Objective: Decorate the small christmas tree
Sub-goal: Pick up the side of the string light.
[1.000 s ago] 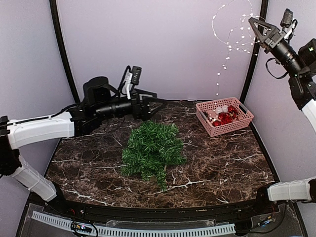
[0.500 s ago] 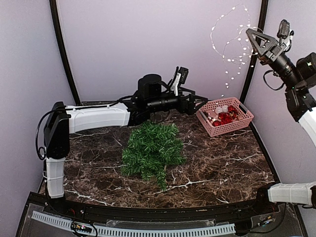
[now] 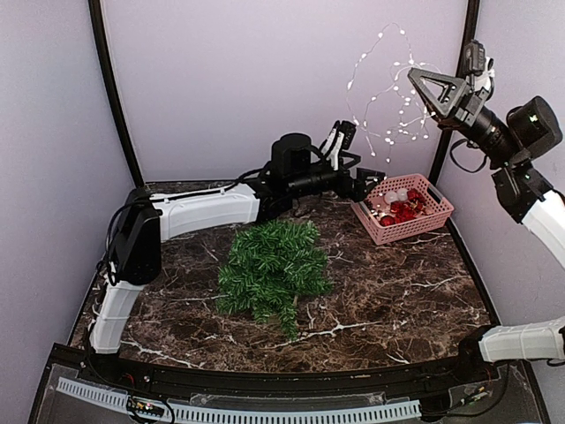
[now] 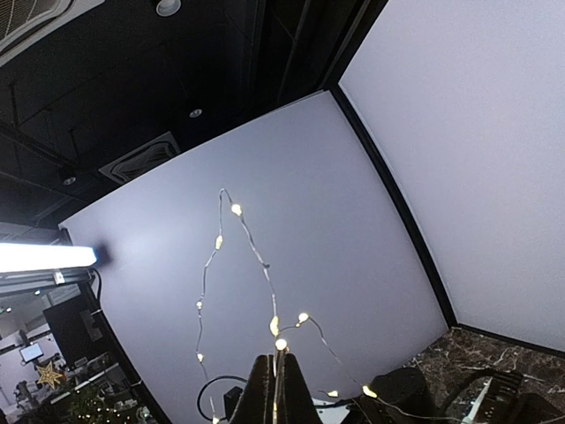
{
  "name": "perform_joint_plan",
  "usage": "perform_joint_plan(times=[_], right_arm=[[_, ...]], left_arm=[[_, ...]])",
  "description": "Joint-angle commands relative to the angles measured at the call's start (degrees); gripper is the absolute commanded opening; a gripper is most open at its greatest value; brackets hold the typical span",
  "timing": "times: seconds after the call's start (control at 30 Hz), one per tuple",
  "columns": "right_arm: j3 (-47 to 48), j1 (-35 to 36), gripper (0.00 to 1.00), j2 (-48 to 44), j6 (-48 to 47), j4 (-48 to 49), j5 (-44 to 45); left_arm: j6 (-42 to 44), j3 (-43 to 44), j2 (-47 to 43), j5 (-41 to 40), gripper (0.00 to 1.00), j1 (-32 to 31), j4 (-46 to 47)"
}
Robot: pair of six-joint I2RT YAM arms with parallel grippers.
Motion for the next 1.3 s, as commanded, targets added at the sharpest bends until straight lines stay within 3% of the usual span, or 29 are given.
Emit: perform_joint_plan(times=[0.0, 0.43, 0.53, 0.83, 1.0, 1.27], right_arm=[[2.16, 3.48, 0.00, 0.86, -1.91, 1.18, -2.00], [5.33, 12.55, 0.00, 4.20, -6.69, -1.41, -3.97], [5.79, 14.07, 0.00, 4.79, -7.28, -1.68, -4.17], [5.65, 16.53, 0.00, 5.60, -8.65, -2.14, -4.03], [5.67, 16.91, 0.00, 5.71, -10.58, -4.59, -2.82], [4.73, 17.00, 0.00, 3.88, -14.09, -7.69, 1.12]], left_arm=[[1.78, 3.96, 2.94, -2.30, 0.99, -0.23, -2.83], [2.24, 10.61, 11.06, -3.35, 0.99, -0.26, -4.89], [2.32, 13.35, 13.51, -2.03, 0.94, -0.30, -4.87], [1.95, 17.83, 18.71, -0.43, 0.64, -0.31, -2.20], [2.20, 18.35, 19.12, -0.28, 0.38, -0.31, -1.66], [3.85, 16.10, 16.44, -0.80, 0.08, -0.32, 0.50]])
